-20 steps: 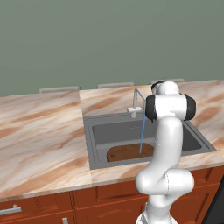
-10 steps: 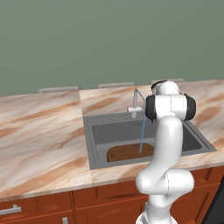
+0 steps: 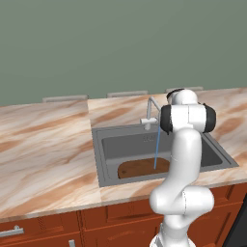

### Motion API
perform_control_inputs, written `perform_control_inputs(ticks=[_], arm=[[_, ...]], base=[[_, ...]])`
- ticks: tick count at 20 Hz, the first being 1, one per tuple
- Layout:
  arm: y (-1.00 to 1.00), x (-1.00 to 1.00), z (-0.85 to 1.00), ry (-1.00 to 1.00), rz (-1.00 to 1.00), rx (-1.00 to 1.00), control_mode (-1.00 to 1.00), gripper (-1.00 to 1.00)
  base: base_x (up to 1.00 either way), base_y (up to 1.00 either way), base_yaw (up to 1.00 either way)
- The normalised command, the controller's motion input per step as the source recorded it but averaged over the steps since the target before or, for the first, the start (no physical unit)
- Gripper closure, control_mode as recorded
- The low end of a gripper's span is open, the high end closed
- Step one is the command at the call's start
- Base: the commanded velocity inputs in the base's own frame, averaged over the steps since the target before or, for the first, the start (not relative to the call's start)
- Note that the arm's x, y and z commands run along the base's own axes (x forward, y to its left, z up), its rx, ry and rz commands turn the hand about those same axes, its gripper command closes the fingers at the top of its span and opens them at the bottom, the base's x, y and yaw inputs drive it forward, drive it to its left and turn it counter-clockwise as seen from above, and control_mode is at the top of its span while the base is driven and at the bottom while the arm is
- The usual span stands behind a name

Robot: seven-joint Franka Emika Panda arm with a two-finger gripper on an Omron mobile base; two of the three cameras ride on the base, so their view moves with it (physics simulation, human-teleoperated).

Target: Turn on the sink faucet with hot water and rinse the cutting board for ten seconds, then turn off the faucet. Push the cutting board to reach the water if necessary.

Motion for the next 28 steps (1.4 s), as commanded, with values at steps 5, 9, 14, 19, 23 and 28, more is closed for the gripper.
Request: perform_control_inputs(ticks=[5, 9, 14, 19, 23, 28], arm=[[0.00, 0.00, 0.00, 0.00, 0.00, 0.00, -1.00, -1.00], [0.00, 0.00, 0.00, 0.00, 0.00, 0.00, -1.00, -1.00], [0.00, 0.00, 0.00, 0.00, 0.00, 0.00, -1.00, -1.00], [0.00, 0.00, 0.00, 0.00, 0.00, 0.00, -1.00, -1.00], [0.00, 0.00, 0.00, 0.00, 0.00, 0.00, -1.00, -1.00], [0.00, 0.00, 0.00, 0.00, 0.00, 0.00, -1.00, -1.00]], base=[[0.00, 0.00, 0.00], [0.00, 0.00, 0.00], [0.00, 0.00, 0.00], [0.00, 0.00, 0.00], [0.00, 0.00, 0.00], [0.00, 0.00, 0.00]])
